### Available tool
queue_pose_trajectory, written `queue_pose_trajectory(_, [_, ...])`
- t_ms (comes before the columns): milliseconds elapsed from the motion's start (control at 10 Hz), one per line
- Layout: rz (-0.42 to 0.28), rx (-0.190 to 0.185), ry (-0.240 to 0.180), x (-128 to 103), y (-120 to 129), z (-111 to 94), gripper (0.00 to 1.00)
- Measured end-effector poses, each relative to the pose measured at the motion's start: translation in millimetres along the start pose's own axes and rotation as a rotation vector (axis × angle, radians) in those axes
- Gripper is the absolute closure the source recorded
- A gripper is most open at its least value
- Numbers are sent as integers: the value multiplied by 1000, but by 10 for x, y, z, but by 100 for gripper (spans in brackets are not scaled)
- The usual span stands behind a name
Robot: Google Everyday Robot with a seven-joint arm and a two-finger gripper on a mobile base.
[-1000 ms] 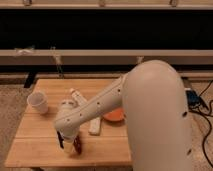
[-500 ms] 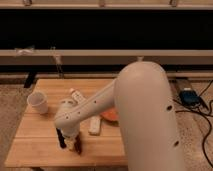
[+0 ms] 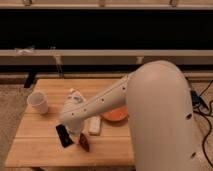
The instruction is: Place the pepper in the ceramic cup
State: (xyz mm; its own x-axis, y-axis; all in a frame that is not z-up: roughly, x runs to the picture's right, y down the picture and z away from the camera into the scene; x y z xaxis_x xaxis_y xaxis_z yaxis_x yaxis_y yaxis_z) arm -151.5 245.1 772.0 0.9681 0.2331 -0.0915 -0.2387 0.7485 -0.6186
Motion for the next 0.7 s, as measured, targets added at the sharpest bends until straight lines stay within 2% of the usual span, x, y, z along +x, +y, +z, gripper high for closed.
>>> queue_pose_trajectory(200, [-7, 10, -29, 20, -57, -211, 100])
queue_pose_trajectory(300, [-21, 19, -57, -6, -91, -393, 100])
queue_pose_trajectory(600, [-87, 51, -128, -201, -179, -888, 100])
queue_pose_trajectory(700, [-124, 66, -158, -316, -215, -1126, 100])
